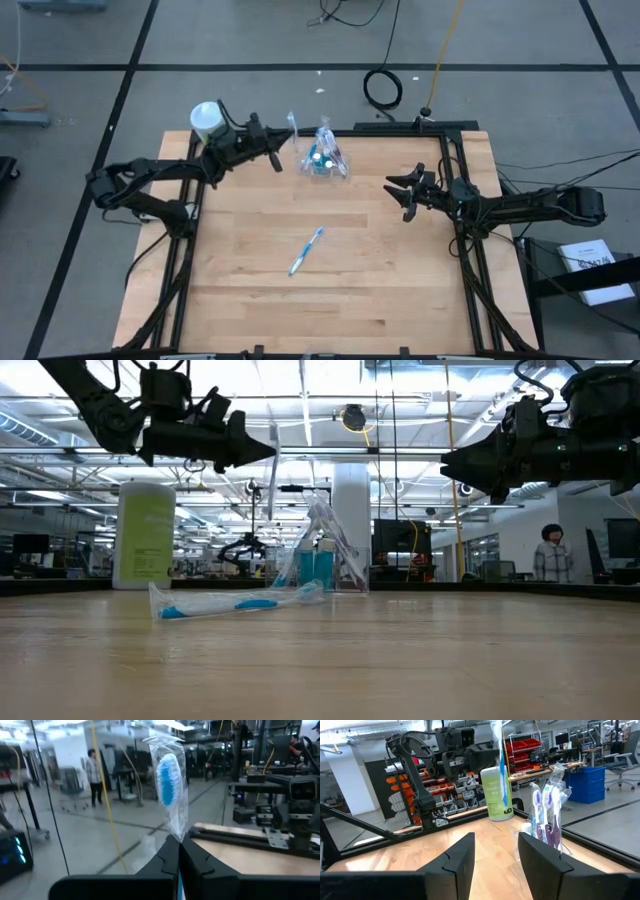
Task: Pick & Place toothbrushing station
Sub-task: Put the blue toothbrush into the transparent organizer
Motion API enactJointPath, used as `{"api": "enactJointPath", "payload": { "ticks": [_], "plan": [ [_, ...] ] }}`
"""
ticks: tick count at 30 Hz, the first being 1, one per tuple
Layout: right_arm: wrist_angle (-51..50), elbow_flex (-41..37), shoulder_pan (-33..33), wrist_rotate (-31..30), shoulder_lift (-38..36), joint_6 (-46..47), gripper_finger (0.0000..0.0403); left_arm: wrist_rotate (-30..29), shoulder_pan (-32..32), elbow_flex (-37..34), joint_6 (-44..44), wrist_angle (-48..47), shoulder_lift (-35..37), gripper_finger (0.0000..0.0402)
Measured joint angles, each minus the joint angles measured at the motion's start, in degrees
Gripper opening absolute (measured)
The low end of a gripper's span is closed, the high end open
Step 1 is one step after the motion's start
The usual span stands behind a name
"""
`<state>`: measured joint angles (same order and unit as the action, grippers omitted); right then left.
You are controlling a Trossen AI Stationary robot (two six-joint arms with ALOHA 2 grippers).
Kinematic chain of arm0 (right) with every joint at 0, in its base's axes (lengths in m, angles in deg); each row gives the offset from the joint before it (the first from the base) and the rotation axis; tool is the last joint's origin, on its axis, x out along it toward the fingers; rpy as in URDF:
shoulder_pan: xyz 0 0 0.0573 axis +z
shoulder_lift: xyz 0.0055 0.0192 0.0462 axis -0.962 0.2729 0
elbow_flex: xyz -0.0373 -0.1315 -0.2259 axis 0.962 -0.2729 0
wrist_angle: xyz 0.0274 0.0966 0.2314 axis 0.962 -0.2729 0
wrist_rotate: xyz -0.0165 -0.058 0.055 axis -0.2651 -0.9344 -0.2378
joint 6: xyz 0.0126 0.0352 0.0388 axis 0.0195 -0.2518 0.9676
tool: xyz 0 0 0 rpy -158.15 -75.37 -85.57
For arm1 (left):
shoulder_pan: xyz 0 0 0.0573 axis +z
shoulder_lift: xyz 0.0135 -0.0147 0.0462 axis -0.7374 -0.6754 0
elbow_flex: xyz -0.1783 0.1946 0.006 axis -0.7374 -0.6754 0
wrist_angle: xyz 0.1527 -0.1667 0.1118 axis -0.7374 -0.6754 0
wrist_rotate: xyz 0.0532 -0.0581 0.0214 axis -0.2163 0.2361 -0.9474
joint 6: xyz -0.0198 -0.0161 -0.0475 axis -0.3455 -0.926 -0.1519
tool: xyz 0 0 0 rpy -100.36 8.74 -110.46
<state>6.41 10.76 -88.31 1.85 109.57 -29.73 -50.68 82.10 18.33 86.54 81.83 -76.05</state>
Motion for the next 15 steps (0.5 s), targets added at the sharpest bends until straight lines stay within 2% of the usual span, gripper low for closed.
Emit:
{"api": "enactJointPath", "payload": {
  "ticks": [6,15],
  "plan": [
    [-0.04,0.01,0.0,-0.03,0.0,-0.5,0.0141,1.07,2.26,-0.01,-0.11,5.51,-3.31,0.0001],
    [-0.07,0.0,0.0,-0.03,0.0,-0.48,0.0141,1.17,3.81,-0.01,-4.94,15.63,-14.39,0.0002]
  ]
}}
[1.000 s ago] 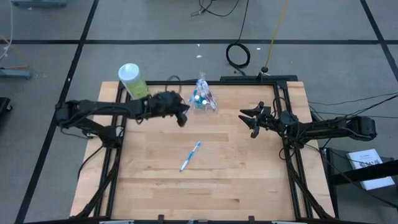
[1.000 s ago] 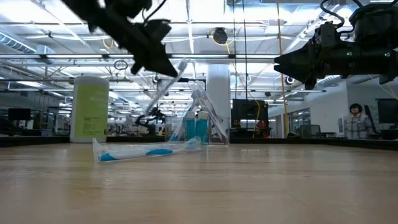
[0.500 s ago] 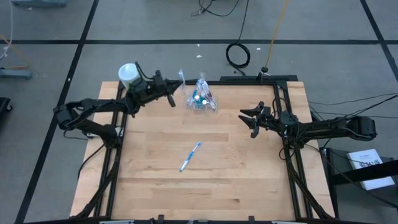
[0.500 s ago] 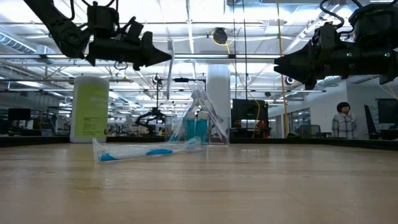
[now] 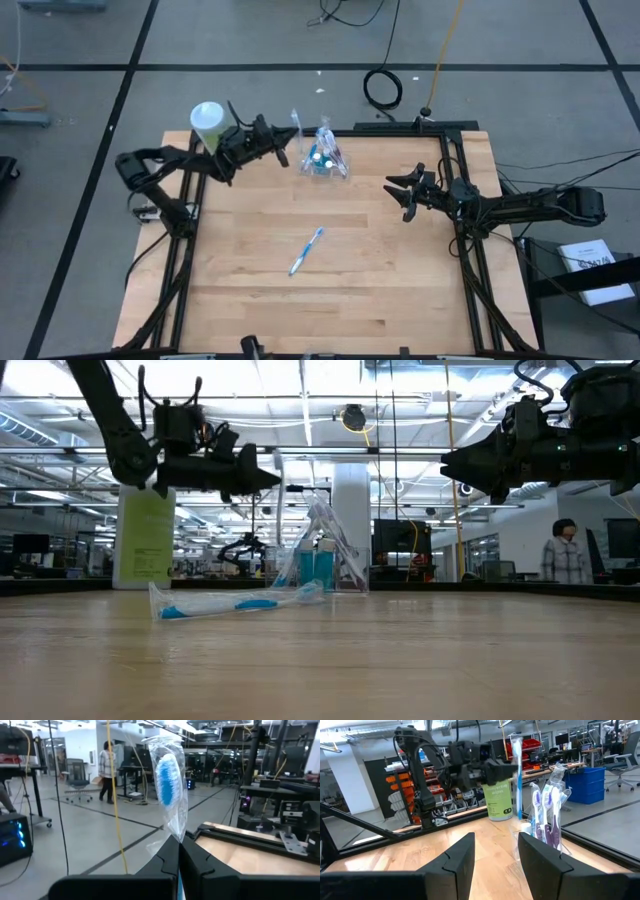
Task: Pick & Place toothbrushing station
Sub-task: Put the blue toothbrush into the transparent organizer
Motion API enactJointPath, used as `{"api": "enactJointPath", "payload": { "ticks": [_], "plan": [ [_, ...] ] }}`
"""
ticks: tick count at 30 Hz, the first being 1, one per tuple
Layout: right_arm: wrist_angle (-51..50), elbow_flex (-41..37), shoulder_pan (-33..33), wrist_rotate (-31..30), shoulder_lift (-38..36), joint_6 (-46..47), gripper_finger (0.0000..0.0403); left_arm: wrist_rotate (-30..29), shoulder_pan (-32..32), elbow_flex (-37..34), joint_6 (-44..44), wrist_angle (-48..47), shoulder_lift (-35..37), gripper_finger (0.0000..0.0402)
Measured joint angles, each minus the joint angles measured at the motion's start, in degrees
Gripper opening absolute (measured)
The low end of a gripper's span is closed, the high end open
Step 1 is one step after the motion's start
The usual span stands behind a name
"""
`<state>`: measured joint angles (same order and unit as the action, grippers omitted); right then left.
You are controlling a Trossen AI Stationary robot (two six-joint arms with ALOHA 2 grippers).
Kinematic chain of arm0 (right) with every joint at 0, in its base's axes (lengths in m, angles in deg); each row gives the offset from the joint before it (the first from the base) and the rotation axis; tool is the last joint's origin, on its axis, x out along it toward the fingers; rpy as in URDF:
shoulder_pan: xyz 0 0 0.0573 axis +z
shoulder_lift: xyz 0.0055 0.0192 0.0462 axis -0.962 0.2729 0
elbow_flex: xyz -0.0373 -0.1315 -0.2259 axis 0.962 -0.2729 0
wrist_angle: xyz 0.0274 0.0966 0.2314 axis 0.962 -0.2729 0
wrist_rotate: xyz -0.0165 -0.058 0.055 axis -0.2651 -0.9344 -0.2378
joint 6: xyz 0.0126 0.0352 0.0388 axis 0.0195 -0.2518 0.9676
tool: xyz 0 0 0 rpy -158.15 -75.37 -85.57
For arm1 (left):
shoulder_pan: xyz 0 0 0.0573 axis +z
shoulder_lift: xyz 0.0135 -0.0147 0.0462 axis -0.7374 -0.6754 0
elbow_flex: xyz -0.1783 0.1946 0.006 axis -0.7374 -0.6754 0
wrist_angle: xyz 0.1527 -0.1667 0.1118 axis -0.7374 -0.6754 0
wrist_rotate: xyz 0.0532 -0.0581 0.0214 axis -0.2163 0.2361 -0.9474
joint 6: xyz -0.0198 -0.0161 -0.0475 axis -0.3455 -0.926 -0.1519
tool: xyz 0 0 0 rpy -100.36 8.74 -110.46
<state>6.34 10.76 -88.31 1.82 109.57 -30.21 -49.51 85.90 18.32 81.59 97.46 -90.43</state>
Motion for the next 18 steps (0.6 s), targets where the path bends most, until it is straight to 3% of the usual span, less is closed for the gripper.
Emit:
{"api": "enactJointPath", "payload": {
  "ticks": [8,18],
  "plan": [
    [-0.21,0.0,0.0,0.0,0.0,0.0,0.0141,-0.64,-0.02,0.04,-1.64,4.13,-6.85,0.0002],
    [-0.63,0.0,0.0,-0.02,0.02,-0.21,0.0141,-1.91,-0.06,0.07,-1.83,1.81,-8.54,0.0002]
  ]
}}
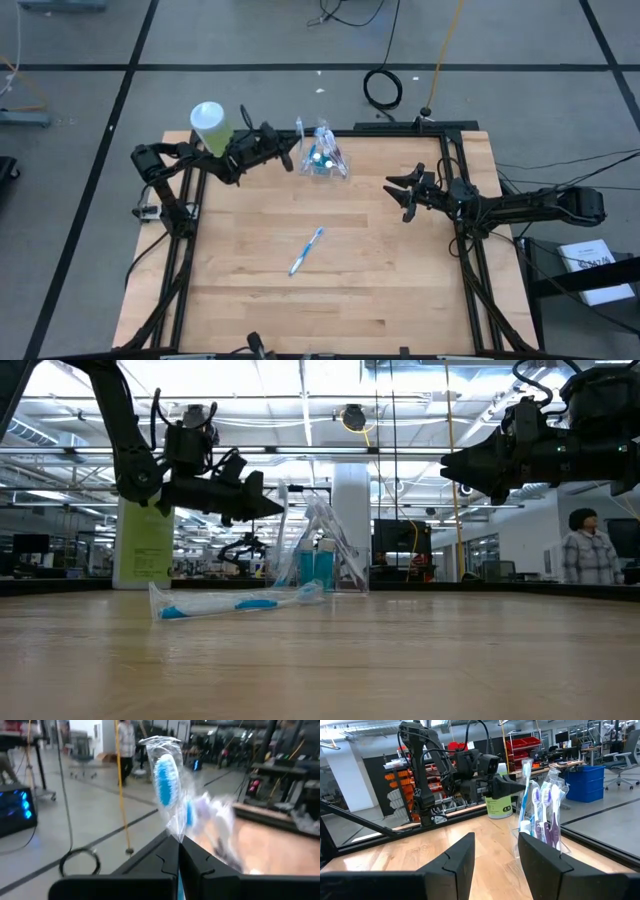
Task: Pick & Place toothbrushing station
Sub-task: Put the blue toothbrush into the transparent organizer
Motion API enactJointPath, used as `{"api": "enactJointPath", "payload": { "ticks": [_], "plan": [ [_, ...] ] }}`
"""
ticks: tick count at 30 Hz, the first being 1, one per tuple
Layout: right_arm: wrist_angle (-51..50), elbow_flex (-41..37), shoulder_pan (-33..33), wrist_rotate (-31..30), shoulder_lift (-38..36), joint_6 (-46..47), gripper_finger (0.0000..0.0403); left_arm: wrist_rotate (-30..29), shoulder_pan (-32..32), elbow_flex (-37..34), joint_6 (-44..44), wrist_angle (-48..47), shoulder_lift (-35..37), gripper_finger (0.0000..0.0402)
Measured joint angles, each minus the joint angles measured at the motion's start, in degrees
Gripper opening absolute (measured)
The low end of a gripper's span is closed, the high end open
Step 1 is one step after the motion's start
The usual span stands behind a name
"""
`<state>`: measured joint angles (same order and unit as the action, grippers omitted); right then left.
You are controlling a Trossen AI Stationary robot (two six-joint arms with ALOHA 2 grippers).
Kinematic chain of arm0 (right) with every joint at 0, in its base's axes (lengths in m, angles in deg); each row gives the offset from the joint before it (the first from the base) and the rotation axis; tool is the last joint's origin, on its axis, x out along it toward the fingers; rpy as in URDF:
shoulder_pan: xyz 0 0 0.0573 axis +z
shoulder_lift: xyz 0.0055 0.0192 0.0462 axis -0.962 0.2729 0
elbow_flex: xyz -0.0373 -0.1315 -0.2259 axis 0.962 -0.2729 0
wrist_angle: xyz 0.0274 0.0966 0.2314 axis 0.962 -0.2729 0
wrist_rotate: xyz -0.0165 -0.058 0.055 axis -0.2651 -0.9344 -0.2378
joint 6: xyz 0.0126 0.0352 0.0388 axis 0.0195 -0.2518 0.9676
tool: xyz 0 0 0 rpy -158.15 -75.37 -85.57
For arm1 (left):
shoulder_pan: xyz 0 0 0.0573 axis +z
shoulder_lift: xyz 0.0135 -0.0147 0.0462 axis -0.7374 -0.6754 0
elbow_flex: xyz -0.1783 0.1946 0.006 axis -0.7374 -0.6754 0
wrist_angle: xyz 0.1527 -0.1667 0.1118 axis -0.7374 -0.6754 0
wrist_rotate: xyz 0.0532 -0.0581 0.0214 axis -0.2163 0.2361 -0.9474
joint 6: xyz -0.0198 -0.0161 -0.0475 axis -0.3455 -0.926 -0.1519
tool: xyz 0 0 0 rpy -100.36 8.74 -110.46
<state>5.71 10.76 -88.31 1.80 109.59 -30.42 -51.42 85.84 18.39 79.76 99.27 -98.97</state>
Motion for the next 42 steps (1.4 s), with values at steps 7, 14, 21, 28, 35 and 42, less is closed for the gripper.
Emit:
{"api": "enactJointPath", "payload": {
  "ticks": [7,14,21,28,35,42],
  "plan": [
    [0.0,0.0,-0.02,-0.01,0.0,0.0,0.0141,-2.49,-0.12,0.02,0.72,-5.49,-0.02,0.0002],
    [0.0,0.01,-0.04,-0.02,0.0,0.0,0.0141,-2.78,-0.23,0.02,0.67,-6.81,-0.02,0.0002],
    [-0.02,0.0,-0.04,-0.02,0.0,0.0,0.0141,-4.12,-0.9,0.15,0.92,-11.21,0.07,0.0002],
    [-0.01,0.0,-0.04,-0.02,0.0,0.0,0.0141,-5.94,-1.76,0.13,0.87,-11.08,0.07,0.0014],
    [-0.01,0.01,-0.04,-0.03,0.0,0.0,0.0141,-8.96,-1.78,0.07,-2.63,-11.15,0.02,0.0026],
    [-0.02,0.0,-0.04,-0.02,0.0,0.0,0.0141,-9.7,-2.11,0.04,-2.47,-11.17,0.0,0.0122]
  ]
}}
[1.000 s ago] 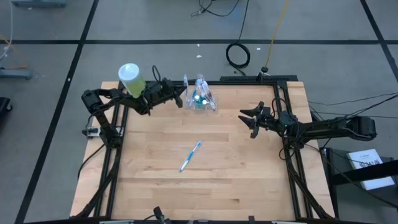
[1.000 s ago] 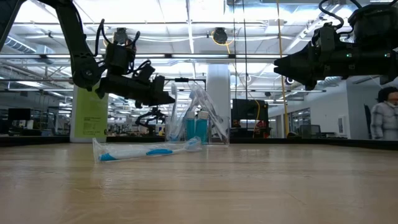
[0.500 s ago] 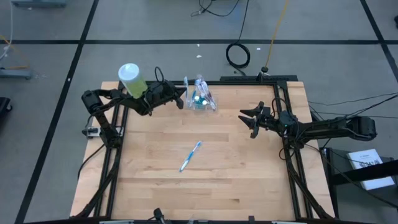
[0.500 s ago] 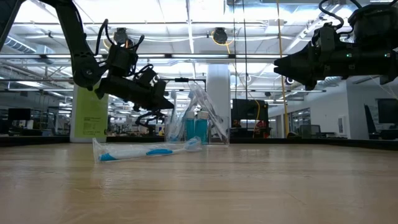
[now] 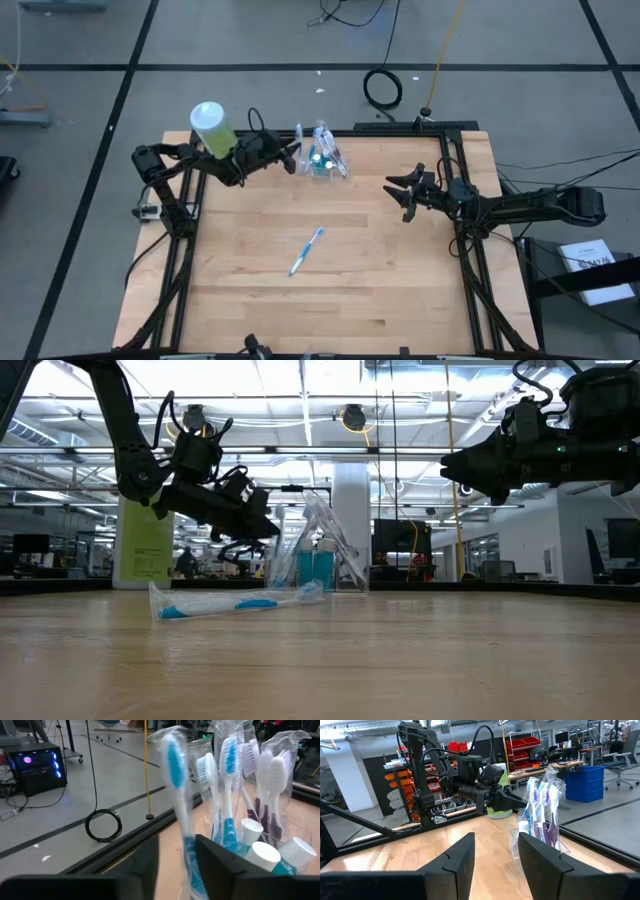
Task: Pick & Place toothbrushing station
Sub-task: Put the blue toothbrush into the transparent organizer
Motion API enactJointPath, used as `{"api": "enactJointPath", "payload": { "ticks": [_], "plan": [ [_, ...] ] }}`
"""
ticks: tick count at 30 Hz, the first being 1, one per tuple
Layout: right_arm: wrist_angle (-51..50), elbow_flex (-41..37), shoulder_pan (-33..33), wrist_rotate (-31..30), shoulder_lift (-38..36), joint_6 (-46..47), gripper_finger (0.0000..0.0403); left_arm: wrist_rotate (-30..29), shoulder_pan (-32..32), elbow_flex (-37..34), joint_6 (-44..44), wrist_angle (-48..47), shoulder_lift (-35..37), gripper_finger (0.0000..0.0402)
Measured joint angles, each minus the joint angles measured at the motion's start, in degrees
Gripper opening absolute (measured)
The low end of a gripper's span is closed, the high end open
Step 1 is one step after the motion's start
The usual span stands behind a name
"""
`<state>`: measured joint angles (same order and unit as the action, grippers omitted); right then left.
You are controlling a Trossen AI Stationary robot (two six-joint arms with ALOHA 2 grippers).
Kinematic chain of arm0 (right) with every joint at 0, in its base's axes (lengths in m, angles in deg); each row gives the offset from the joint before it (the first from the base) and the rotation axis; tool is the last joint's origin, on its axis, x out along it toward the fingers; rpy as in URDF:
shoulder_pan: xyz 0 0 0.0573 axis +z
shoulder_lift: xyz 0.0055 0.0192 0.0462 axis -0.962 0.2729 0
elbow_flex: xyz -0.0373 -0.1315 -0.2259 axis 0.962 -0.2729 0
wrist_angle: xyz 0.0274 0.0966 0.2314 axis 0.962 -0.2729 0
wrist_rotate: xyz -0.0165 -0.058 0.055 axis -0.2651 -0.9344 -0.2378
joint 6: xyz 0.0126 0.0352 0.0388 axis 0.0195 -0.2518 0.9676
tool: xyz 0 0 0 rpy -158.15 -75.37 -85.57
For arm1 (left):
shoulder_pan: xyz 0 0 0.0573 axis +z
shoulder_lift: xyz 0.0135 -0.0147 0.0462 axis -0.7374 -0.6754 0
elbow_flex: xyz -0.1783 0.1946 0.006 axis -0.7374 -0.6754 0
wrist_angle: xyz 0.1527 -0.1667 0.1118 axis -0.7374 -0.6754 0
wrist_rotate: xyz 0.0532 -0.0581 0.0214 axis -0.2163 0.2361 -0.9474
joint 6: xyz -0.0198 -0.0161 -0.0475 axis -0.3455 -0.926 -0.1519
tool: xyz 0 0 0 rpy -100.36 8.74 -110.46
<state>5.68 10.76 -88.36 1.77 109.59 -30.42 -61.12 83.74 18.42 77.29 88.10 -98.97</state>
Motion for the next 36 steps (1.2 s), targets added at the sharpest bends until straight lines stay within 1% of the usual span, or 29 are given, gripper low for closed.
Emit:
{"api": "enactJointPath", "payload": {
  "ticks": [5,8,10,13,16,20,23,26,30,33,36],
  "plan": [
    [0.01,0.01,0.0,0.0,0.0,-0.02,0.0141,0.06,-0.56,-0.02,0.0,0.17,0.11,0.0206],
    [0.0,0.02,0.0,0.0,0.0,0.0,0.0141,0.23,-1.07,-0.04,0.28,0.14,1.35,0.0241],
    [0.0,0.0,0.0,0.0,0.0,0.0,0.0141,0.29,-1.23,-0.06,0.35,0.15,2.63,0.0258],
    [0.0,0.01,-0.01,0.0,0.0,0.0,0.0141,0.34,-1.2,-0.04,0.88,0.14,4.79,0.0275],
    [0.0,0.0,-0.01,0.0,0.0,0.0,0.0141,-0.67,-1.18,-0.06,2.33,-1.5,6.88,0.0284],
    [0.0,0.0,-0.02,0.0,0.0,0.07,0.0141,-0.12,-1.47,-0.04,1.24,-5.64,10.15,0.0282],
    [-0.02,0.0,0.0,0.0,0.0,0.07,0.0141,2.09,-2.97,-0.04,-0.2,-8.81,12.71,0.0276],
    [-0.02,0.01,-0.01,0.0,0.0,0.02,0.0141,4.22,-6.28,-0.04,-0.83,-12.21,15.51,0.0271],
    [0.0,0.0,0.0,-0.59,0.0,0.02,0.0141,4.21,-14.32,-0.02,-1.15,-17.03,18.58,0.0267],
    [-0.02,0.02,-0.04,-1.57,0.0,0.0,0.0141,-0.28,-22.6,1.52,-3.76,-23.93,18.97,0.0268],
    [-0.04,0.01,-0.02,-1.55,-0.01,0.0,0.0141,-6.89,-31.1,5.89,-6.28,-38.55,17.85,0.0268]
  ]
}}
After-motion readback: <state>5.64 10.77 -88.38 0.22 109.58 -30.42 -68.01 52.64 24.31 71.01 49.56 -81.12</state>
